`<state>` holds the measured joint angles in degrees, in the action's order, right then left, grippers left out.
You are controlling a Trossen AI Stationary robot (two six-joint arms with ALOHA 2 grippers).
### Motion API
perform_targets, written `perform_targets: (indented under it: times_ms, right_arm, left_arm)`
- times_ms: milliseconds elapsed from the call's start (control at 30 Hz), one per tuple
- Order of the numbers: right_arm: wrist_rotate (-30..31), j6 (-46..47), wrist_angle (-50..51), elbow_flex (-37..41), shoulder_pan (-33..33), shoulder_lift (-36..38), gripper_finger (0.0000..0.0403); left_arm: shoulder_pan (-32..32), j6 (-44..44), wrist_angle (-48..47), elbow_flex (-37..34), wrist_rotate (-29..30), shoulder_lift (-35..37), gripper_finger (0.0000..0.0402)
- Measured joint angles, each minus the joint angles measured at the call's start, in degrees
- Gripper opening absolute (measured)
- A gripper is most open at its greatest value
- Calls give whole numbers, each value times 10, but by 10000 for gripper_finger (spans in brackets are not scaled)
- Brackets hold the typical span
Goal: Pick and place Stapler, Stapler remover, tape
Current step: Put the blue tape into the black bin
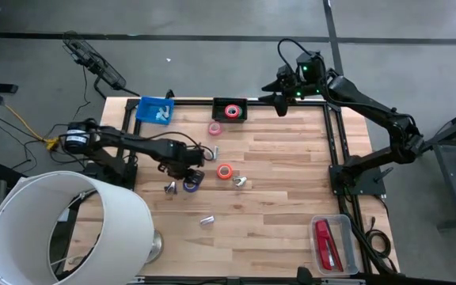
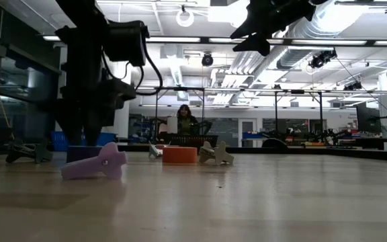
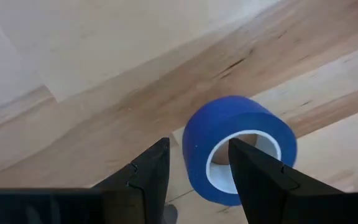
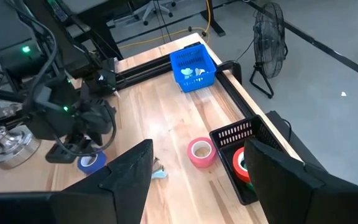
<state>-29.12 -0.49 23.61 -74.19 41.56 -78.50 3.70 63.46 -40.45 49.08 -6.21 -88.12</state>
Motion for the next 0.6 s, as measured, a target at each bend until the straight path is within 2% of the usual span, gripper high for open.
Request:
perform_targets:
  times_ms: [133, 333, 433, 600]
  right_arm:
    - [0, -8, 6, 0, 0, 0, 243]
    - [0, -11, 10, 0, 0, 0, 243]
    - [0, -11, 10, 0, 0, 0, 243]
    - [0, -11, 10, 0, 0, 0, 243]
  left_arm:
    - [0, -2, 0, 0, -19, -21, 161]
    - [0, -3, 1, 0, -14, -37, 153]
    - [0, -2, -2, 0, -9, -37, 124]
    - [0, -2, 0, 0, -15, -37, 47]
